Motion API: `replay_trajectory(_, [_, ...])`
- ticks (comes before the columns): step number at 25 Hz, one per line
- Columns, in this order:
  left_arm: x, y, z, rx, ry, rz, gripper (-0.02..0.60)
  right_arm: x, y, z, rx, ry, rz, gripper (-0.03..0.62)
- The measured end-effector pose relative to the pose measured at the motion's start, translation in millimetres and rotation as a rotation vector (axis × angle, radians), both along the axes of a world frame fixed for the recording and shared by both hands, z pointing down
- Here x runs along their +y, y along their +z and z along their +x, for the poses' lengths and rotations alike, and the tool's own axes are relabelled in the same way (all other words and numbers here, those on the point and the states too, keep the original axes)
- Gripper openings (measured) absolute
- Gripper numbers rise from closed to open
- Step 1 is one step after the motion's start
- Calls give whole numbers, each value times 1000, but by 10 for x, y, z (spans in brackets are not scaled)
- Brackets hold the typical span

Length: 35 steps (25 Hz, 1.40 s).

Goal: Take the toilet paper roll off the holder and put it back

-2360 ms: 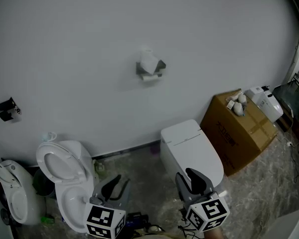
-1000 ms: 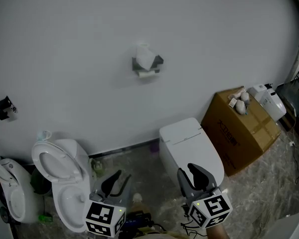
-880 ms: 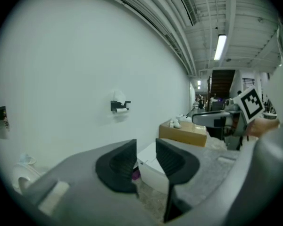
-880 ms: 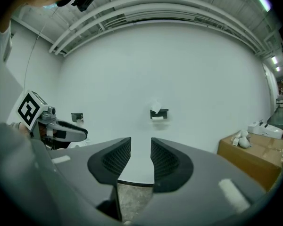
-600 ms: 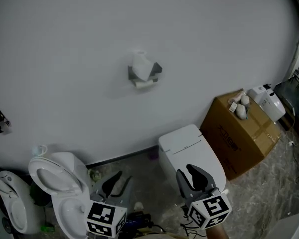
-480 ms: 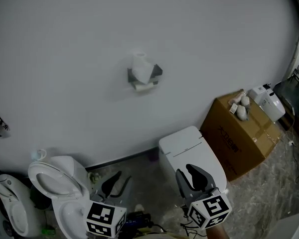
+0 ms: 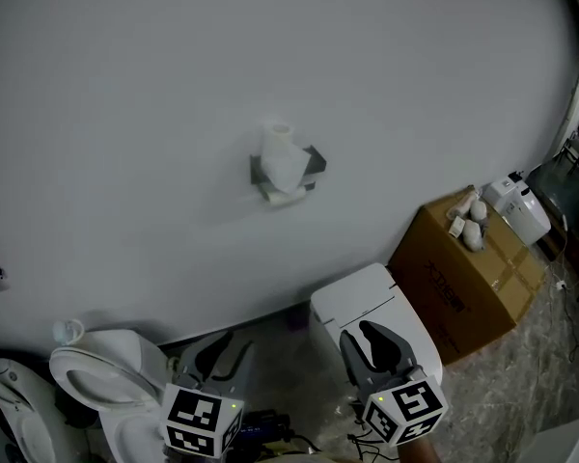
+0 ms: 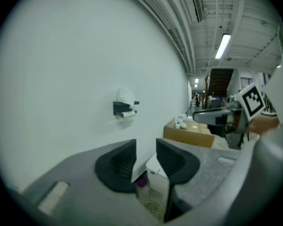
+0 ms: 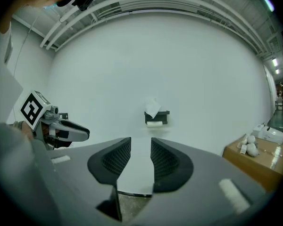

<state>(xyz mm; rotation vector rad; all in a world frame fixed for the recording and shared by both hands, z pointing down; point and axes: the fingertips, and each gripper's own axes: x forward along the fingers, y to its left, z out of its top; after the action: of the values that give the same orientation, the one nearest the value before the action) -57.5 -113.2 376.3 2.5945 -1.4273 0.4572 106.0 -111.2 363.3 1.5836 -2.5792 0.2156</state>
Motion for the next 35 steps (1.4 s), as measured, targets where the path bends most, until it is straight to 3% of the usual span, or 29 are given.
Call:
replay_trajectory(17, [-712,33,-185,-6,47,-9,127,-652,48,-189,-12,41,3,118])
replay_trajectory(35, [-1172,72,-300,-2,-9,-21,132,-1565,-205,-392,-2,-67,62,172])
